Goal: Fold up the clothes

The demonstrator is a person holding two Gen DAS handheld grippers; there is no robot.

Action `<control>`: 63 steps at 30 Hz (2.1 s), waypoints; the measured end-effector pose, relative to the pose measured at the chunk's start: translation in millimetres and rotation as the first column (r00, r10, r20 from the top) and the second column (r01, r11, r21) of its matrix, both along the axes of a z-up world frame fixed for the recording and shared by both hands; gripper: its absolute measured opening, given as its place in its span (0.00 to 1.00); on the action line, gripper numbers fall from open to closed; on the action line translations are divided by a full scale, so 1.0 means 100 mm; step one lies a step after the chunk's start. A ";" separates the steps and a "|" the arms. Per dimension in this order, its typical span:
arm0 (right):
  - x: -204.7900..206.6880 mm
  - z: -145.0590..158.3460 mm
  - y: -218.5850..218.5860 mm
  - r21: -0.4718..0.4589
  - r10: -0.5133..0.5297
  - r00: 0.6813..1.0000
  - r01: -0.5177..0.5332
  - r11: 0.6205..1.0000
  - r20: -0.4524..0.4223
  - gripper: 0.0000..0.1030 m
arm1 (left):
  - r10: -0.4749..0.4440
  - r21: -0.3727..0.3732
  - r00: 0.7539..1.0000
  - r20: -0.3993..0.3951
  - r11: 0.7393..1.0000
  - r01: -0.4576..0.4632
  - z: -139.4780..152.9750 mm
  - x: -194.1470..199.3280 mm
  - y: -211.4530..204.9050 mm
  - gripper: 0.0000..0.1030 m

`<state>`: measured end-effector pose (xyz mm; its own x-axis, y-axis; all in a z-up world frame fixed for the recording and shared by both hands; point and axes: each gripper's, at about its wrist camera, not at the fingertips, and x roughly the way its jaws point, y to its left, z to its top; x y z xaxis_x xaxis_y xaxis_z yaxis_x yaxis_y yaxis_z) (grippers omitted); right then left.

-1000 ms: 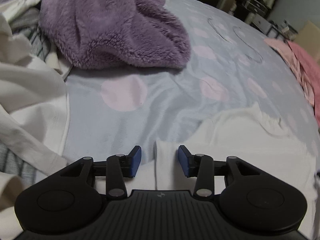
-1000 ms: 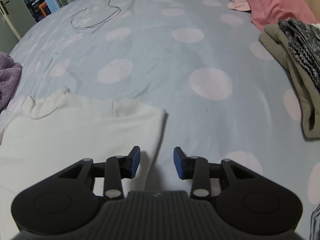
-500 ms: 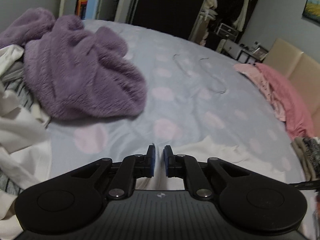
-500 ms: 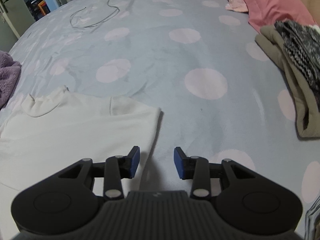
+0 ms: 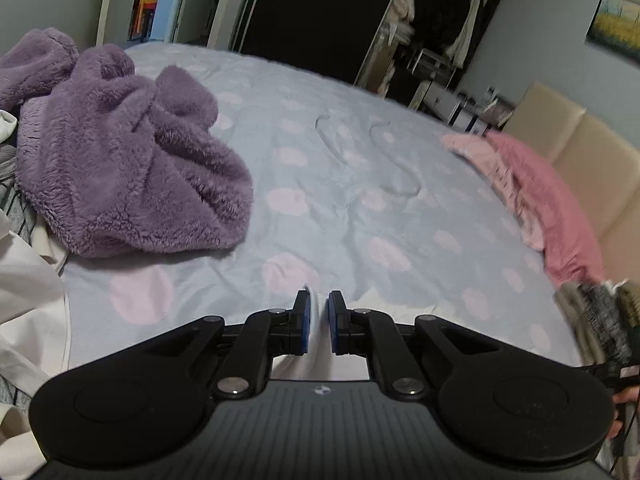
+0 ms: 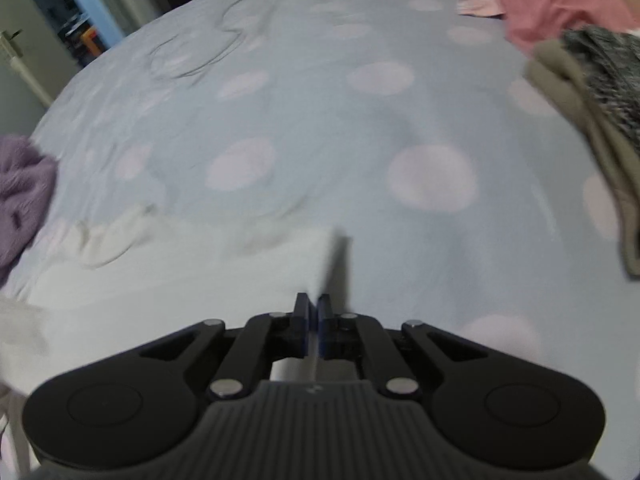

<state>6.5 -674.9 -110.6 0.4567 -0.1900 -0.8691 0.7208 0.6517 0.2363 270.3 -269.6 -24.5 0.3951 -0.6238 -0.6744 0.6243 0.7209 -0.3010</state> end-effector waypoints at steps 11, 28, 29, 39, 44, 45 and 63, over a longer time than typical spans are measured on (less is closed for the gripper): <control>-0.19 0.17 0.17 -0.021 0.070 0.997 -0.071 0.997 -0.012 0.34 | 0.037 0.077 0.998 -0.055 0.997 -0.033 -0.34 0.11 0.02 0.07; -0.55 0.07 0.19 -0.048 -0.005 0.999 0.003 0.999 -0.054 0.06 | 0.062 0.091 0.995 -0.084 0.994 -0.054 -0.41 0.08 0.10 0.08; -0.58 0.09 0.21 -0.024 0.014 1.000 -0.014 1.000 -0.028 0.07 | 0.067 0.096 0.994 -0.085 0.994 -0.059 -0.43 0.08 0.10 0.08; -0.41 0.04 0.71 -0.037 0.349 0.935 -0.352 0.935 -0.068 0.29 | 0.084 0.105 0.992 -0.094 0.992 -0.074 -0.42 0.06 0.17 0.08; -0.39 -0.01 0.79 -0.092 0.323 0.937 -0.337 0.937 -0.134 0.08 | 0.097 0.132 0.992 -0.080 0.988 -0.086 -0.41 0.10 0.18 0.08; -0.39 -0.02 0.76 -0.089 0.309 0.940 -0.323 0.942 -0.142 0.08 | 0.106 0.144 0.992 -0.073 0.985 -0.094 -0.42 0.12 0.19 0.08; -0.84 0.43 1.00 -0.014 0.161 0.979 -0.164 0.986 -0.128 0.52 | 0.188 0.267 0.982 -0.006 0.947 -0.180 -0.26 0.13 0.90 0.32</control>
